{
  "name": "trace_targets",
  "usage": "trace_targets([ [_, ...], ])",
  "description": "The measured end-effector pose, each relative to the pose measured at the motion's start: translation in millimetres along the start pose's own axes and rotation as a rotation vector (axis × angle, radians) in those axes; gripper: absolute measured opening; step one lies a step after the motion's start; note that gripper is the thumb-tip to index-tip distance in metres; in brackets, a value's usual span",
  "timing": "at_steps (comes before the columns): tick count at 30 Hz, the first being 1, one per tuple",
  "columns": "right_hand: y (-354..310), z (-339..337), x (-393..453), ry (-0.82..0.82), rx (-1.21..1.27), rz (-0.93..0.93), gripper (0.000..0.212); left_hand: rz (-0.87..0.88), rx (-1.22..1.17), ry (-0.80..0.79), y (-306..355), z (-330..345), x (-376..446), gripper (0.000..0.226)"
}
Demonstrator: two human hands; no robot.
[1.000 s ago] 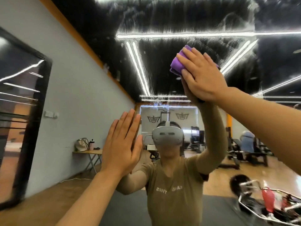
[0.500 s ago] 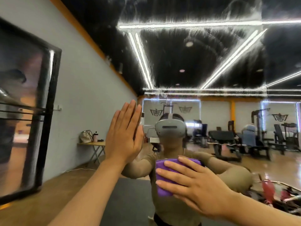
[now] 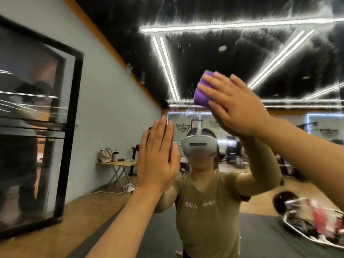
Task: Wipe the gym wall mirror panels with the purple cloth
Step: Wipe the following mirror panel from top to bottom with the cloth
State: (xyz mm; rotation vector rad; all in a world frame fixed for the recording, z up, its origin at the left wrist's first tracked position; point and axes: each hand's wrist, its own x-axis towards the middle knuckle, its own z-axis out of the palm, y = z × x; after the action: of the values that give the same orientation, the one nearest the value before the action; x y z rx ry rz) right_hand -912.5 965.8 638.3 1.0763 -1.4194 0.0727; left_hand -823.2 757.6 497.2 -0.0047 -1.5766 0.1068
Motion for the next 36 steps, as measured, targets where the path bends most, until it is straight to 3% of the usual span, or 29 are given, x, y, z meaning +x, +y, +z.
trace_targets([
  [4,7,-3,36,0.067,0.027,0.164,0.056,0.069,-0.012,-0.043,-13,-9,2,0.059],
  [10,-26,12,23,0.177,0.045,0.278,0.053,0.101,-0.078,-0.078,-29,-22,1,0.057],
  [19,-109,43,-71,0.047,-0.022,-0.050,0.053,0.110,-0.042,-0.132,-38,-27,-5,0.059],
  [28,-131,42,-143,-0.174,-0.132,-0.410,0.062,0.124,-0.026,-0.202,-40,-37,-4,0.060],
  [32,-119,31,-136,-0.220,-0.126,-0.544,0.058,0.132,-0.023,-0.205,-40,-38,-3,0.060],
  [34,-103,27,-107,-0.209,-0.093,-0.496,0.058,0.143,-0.018,-0.212,-43,-37,-3,0.060],
  [36,-80,23,-58,-0.128,-0.044,-0.309,0.057,0.151,-0.016,-0.204,-45,-37,-4,0.059],
])
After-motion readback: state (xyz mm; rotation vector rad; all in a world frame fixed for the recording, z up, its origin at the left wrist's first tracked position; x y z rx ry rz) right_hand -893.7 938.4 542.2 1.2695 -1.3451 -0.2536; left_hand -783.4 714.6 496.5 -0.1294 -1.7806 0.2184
